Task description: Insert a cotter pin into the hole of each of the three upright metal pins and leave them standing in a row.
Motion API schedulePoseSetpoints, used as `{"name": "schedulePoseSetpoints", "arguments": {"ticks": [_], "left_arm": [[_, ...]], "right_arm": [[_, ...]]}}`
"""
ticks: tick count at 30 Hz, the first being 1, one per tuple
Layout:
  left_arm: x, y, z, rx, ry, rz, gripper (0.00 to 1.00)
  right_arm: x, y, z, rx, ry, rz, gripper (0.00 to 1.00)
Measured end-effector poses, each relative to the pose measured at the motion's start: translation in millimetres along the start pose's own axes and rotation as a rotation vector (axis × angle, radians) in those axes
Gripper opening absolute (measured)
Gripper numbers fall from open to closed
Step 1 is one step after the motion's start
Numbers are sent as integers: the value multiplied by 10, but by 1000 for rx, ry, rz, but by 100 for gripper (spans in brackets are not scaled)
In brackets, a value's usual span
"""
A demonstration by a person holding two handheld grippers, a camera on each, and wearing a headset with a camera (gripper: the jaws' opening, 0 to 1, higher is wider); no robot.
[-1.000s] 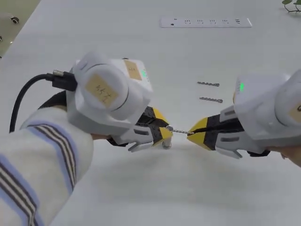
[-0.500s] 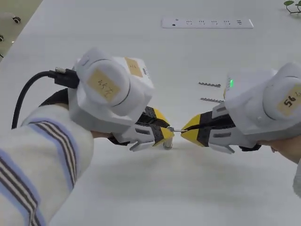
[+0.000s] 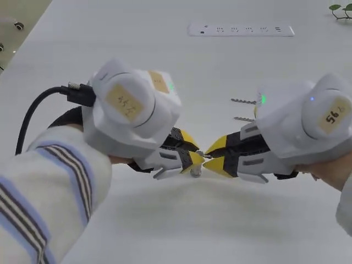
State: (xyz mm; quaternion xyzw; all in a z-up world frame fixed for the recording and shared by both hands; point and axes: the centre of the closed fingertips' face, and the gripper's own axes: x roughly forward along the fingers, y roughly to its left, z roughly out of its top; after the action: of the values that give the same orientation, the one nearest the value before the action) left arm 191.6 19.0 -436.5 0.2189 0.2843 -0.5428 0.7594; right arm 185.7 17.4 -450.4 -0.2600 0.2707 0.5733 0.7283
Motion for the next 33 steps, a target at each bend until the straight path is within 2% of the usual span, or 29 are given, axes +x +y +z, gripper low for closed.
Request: {"name": "schedulePoseSetpoints", "arguments": {"ticks": [5,12,16,29,31,33], "left_arm": [[0,-4,-3,3,4,1,6],[2,-21,1,19,13,14,6],[0,-20,1,9,16,15,6],[-1,-21,1,3,22,20,6],[3,-18,-5,56,26,22,6],[17,-36,-32,62,42,22,6]], "right_arm": [[-29,-7,-65,9,8,-3,2],[-44,-15,-41,27,-14,-15,0],[-52,-32,-10,31,-22,-24,0],[-9,-20,35,32,-22,-25,0],[-12,-14,41,36,-24,-27,0],[-12,-17,36,43,-28,-30,0]]}}
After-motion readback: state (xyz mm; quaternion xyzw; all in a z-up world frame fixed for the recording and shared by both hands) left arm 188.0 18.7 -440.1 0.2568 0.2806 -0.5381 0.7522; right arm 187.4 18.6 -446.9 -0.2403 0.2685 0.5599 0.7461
